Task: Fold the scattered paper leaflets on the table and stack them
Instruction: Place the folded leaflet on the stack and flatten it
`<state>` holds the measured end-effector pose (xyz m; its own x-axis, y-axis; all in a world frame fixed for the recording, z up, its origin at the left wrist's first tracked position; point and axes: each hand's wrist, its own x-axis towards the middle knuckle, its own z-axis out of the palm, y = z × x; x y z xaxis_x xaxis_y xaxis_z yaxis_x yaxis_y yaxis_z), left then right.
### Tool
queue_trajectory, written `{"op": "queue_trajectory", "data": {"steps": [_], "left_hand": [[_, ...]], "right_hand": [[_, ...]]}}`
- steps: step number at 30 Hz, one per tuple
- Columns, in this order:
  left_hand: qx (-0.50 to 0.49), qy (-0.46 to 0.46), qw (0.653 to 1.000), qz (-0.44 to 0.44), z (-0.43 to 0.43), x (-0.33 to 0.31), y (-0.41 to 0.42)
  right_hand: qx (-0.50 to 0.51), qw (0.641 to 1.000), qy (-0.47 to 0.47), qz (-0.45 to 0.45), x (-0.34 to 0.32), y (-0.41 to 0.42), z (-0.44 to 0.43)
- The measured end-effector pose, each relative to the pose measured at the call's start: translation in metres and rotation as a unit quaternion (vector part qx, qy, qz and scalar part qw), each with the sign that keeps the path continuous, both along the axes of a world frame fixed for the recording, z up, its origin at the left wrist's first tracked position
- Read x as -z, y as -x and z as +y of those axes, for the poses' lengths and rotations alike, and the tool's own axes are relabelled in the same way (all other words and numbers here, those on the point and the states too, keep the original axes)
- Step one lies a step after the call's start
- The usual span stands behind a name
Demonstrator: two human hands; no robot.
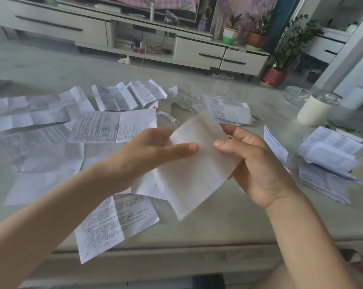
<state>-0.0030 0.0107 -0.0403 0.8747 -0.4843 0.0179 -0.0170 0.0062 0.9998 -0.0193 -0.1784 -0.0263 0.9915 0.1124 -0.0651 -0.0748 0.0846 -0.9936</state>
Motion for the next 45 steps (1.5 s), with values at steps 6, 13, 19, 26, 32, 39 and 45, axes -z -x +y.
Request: {"op": "queue_trajectory", "data": {"steps": [6, 13, 19, 26, 32, 39, 45], "left_hand": [[-0.084, 0.006, 0.994, 0.069, -0.004, 0.000, 0.005], [-0.122, 0.010, 0.987, 0.101, -0.003, 0.002, -0.001], [-0.120, -0.087, 0.985, 0.088, 0.006, 0.009, -0.010], [-0.102, -0.004, 0.979, 0.176, 0.013, 0.006, -0.017], [-0.072, 0.090, 0.953, 0.279, 0.015, 0.005, -0.020], [-0.146, 0.023, 0.973, 0.179, 0.011, 0.016, -0.017], [-0.176, 0.020, 0.978, 0.109, 0.011, 0.019, -0.016]], "right_hand": [[-0.035, 0.994, -0.095, 0.047, -0.001, 0.001, 0.007], [-0.044, 0.993, -0.021, 0.110, 0.018, -0.003, 0.016], [0.015, 0.989, -0.007, 0.149, 0.031, -0.013, 0.027], [-0.009, 0.975, -0.131, 0.178, 0.021, -0.025, 0.024], [-0.027, 0.998, 0.029, 0.043, 0.025, -0.031, 0.024], [-0.033, 0.996, -0.030, 0.080, 0.022, -0.038, 0.024], [-0.083, 0.989, 0.102, 0.069, 0.025, -0.031, 0.032]]}}
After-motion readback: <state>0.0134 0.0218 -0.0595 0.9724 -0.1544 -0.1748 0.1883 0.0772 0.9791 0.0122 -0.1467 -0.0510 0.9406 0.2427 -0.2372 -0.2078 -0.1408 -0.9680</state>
